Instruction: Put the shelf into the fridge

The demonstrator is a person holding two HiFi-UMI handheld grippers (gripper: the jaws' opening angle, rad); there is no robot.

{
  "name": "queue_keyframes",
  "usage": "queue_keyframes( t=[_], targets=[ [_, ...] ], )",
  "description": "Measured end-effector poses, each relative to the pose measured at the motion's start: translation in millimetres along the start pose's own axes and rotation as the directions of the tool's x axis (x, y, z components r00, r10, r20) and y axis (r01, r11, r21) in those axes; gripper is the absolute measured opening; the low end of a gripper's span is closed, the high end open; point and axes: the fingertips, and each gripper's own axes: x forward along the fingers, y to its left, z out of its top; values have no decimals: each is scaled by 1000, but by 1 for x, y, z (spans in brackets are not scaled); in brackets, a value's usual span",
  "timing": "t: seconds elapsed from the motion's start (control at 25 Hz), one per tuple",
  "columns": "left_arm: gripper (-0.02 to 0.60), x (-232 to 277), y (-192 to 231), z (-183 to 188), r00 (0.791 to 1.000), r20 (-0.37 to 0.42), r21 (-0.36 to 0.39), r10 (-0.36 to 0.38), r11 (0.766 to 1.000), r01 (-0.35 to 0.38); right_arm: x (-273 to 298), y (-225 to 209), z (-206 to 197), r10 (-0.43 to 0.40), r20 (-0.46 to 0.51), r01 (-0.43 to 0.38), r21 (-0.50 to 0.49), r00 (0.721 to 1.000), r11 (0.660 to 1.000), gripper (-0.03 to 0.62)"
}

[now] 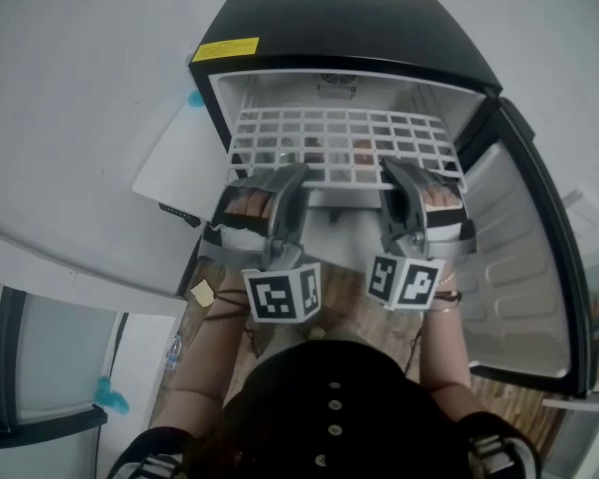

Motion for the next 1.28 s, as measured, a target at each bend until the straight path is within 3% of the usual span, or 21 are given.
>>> queue_keyframes(
  t=[0.56,1.28],
  targets=[
    [48,-13,-5,-1,1000,28,-7,-4,1000,4,-15,5,5,-15,-32,16,11,999,1000,54],
    [49,13,-6,-8,1000,10,-32,-23,999,23,10,6,-2,-12,-42,13,25,999,1000,55]
  ],
)
